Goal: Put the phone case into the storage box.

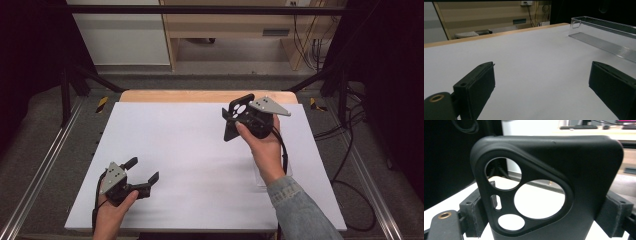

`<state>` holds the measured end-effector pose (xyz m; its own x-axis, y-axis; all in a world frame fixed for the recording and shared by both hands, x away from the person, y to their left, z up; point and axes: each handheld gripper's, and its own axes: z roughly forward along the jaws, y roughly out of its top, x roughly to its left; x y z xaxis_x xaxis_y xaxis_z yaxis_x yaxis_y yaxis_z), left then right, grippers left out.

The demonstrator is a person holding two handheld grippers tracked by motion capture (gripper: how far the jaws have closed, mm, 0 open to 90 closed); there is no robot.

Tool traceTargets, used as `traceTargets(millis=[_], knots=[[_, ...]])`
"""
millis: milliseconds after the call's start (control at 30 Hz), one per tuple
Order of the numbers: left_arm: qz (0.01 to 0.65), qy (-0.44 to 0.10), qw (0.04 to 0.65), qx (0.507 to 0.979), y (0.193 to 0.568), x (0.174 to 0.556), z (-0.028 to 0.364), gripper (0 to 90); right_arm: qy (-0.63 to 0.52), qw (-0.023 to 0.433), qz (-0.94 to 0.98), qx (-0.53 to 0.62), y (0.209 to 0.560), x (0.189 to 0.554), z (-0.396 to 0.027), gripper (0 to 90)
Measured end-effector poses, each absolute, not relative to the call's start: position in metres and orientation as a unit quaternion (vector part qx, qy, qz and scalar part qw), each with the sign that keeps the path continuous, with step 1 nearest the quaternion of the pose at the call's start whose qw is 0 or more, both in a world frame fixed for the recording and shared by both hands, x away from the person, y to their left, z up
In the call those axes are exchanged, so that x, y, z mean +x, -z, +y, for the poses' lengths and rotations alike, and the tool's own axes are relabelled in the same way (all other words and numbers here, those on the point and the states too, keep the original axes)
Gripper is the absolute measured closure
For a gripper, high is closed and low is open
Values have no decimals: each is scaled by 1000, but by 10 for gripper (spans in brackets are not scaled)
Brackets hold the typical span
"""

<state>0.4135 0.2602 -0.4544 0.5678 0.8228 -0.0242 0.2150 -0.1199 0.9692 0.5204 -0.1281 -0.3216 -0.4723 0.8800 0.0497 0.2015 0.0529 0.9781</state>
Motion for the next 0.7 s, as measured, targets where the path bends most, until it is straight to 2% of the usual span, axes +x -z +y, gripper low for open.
traceTargets(millis=[700], knots=[[385,-289,548,683,455,419,277,57,-499,364,627,474,343,597,-174,138]])
